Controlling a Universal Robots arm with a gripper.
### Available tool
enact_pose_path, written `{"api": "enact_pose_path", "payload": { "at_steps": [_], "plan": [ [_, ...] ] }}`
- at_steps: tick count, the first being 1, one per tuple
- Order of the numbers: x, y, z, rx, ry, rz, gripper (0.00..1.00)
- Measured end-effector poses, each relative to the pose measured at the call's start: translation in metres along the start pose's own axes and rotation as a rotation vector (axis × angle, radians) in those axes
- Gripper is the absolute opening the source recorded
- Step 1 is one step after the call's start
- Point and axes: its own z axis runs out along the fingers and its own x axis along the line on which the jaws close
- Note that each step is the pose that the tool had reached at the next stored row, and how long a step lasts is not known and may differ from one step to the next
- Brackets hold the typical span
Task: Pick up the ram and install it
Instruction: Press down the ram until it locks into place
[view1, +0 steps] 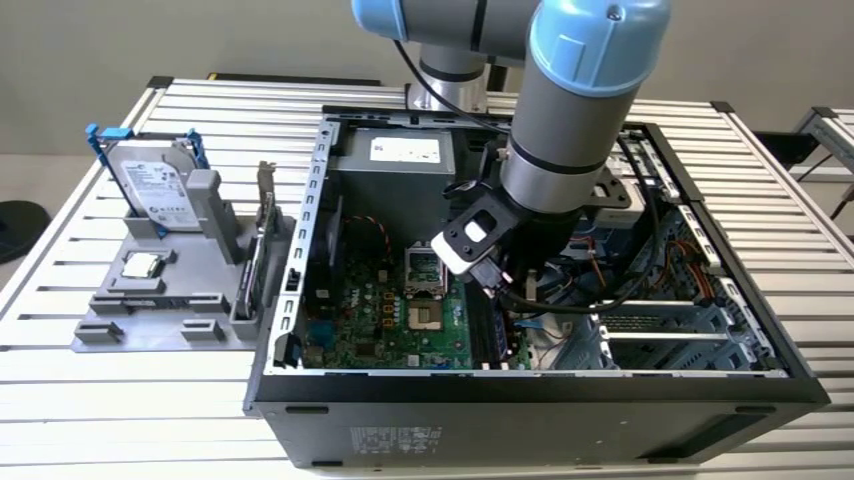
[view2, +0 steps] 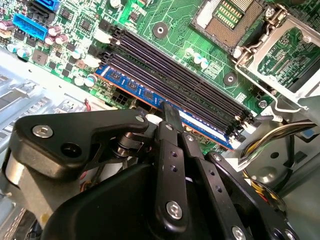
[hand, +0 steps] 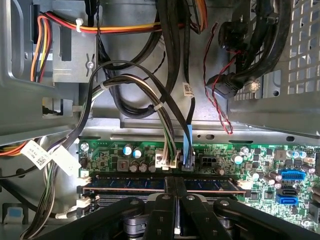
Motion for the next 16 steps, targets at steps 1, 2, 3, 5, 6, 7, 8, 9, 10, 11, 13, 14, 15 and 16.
{"api": "enact_pose_path", "payload": {
  "at_steps": [1,2,3,5,6,7,8,9,10,11,13,14,15,16],
  "plan": [
    [0.0000,0.0000,0.0000,0.0000,0.0000,0.000,0.00],
    [0.0000,0.0000,0.0000,0.0000,0.0000,0.000,0.00],
    [0.0000,0.0000,0.0000,0.0000,0.0000,0.000,0.00],
    [0.0000,0.0000,0.0000,0.0000,0.0001,0.000,0.00],
    [0.0000,0.0000,0.0000,0.0000,0.0000,0.000,0.00],
    [0.0000,0.0000,0.0001,0.0000,0.0001,0.000,0.00],
    [0.0000,0.0000,0.0001,0.0000,0.0001,0.000,0.00],
    [0.0000,0.0000,0.0001,0.0000,0.0000,0.000,0.00],
    [0.0000,0.0000,0.0001,0.0000,0.0001,0.000,0.00],
    [0.0000,0.0000,0.0001,0.0000,0.0000,0.000,0.00],
    [0.0000,0.0000,0.0003,0.0000,0.0000,0.000,0.00],
    [0.0000,0.0000,0.0005,0.0000,-0.0001,0.000,0.00],
    [0.0000,0.0000,0.0008,0.0000,0.0000,0.000,0.00],
    [0.0000,0.0000,0.0010,0.0000,-0.0001,0.000,0.00]
  ]
}}
